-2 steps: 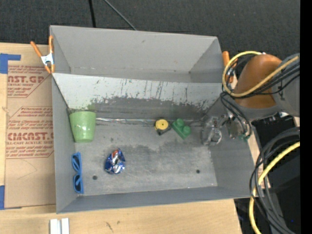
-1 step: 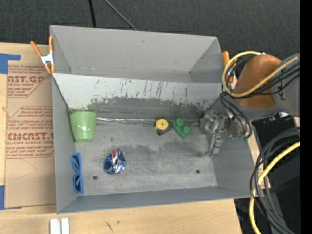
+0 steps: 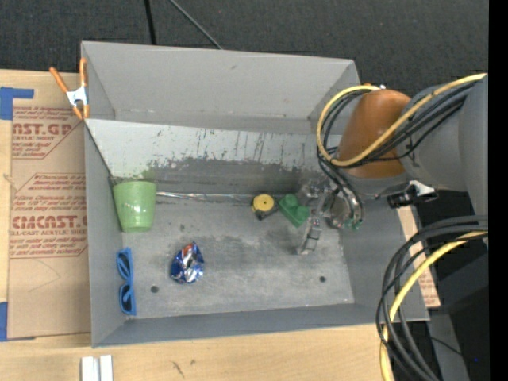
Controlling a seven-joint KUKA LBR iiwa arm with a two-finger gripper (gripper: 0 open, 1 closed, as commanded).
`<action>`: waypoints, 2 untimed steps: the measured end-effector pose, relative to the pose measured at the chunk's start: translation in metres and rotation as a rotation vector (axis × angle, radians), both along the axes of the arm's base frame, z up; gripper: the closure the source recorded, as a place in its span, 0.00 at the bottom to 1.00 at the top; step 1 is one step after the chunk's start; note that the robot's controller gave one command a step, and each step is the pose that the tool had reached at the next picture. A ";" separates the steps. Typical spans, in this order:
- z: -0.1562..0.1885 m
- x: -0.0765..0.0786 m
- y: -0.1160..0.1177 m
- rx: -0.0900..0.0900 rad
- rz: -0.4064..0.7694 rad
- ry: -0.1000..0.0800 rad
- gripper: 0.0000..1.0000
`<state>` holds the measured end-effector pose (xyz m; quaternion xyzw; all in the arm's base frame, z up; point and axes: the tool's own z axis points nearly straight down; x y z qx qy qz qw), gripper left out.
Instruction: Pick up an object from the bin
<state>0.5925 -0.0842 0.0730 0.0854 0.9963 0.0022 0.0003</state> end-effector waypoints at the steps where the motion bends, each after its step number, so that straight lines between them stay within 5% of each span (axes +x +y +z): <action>1: 0.001 0.000 -0.005 -0.004 -0.005 0.000 1.00; 2: 0.001 0.000 -0.005 -0.005 -0.005 -0.001 0.00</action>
Offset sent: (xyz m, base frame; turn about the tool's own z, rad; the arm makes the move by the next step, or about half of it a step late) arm 0.0000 0.0000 0.0000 0.0000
